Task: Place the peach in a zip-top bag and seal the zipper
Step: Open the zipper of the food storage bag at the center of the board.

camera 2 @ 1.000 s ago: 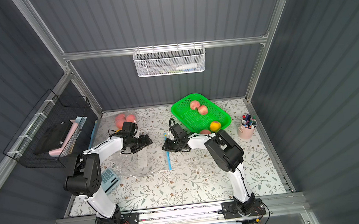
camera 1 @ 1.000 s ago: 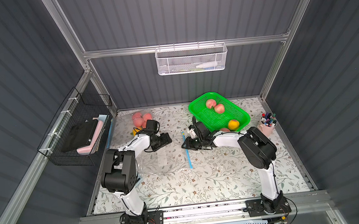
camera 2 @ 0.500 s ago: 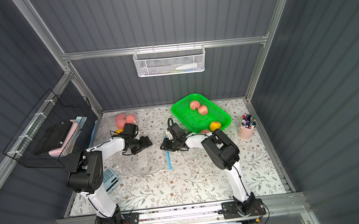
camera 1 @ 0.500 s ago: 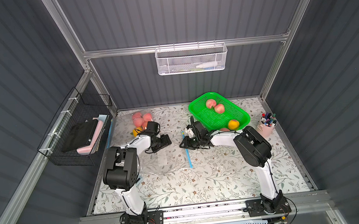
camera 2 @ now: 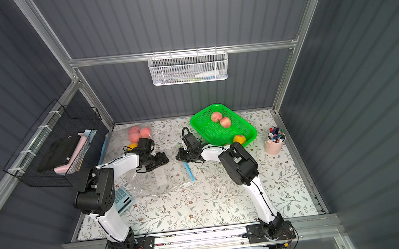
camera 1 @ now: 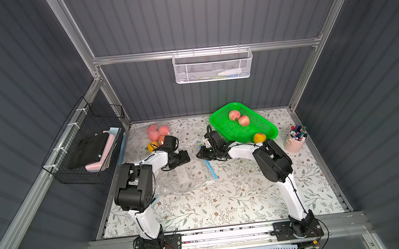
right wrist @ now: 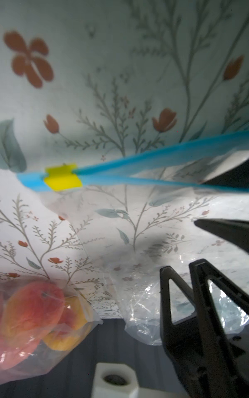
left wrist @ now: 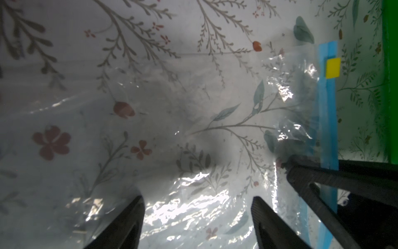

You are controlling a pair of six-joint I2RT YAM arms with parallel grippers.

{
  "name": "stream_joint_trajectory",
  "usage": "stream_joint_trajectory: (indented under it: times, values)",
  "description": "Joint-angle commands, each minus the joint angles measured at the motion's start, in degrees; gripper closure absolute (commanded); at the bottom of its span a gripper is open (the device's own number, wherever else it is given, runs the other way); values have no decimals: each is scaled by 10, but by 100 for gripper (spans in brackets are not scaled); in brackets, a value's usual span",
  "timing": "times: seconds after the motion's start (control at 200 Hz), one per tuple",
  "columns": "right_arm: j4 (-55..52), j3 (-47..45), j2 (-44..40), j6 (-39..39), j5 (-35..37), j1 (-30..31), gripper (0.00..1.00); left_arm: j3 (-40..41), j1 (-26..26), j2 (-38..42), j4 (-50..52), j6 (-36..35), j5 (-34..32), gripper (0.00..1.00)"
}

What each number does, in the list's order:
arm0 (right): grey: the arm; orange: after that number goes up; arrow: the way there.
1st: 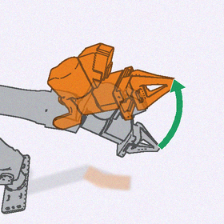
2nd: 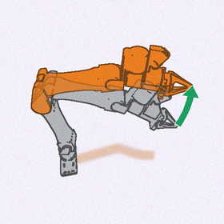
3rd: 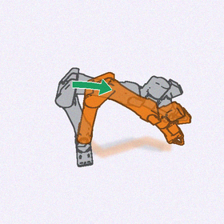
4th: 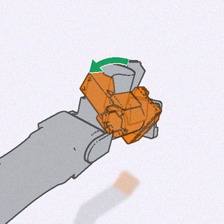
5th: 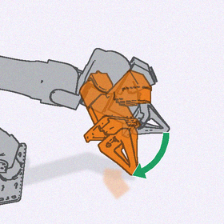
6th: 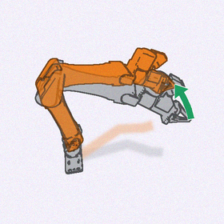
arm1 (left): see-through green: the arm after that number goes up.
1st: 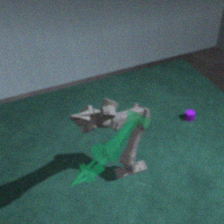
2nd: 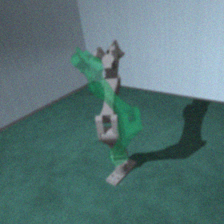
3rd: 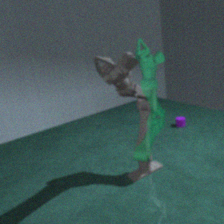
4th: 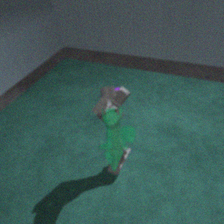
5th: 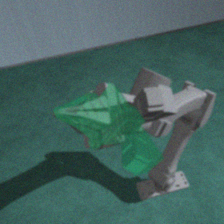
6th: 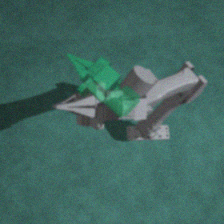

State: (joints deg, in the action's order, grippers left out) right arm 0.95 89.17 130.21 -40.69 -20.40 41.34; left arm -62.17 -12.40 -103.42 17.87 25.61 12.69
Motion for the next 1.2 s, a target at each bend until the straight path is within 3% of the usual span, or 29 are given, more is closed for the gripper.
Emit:
stream_joint_trajectory:
  times: [0.0,0.055,0.305,0.55,0.961,1.196]
  values:
    - [-12,7,1,-21,23,-4,94,21,-3,2,43,-24,-10,21]
    - [-5,-8,-15,-27,32,-5,100,18,-3,14,35,-22,-7,20]
    - [88,-199,-194,-99,131,-7,100,19,-22,104,19,-5,61,14]
    - [152,-373,-350,-250,187,-6,100,23,-119,188,19,-3,28,12]
    - [84,-359,-373,-333,207,12,100,70,-297,249,0,-4,-63,16]
    - [59,-346,-374,-358,216,19,100,71,-331,212,-19,21,-87,20]
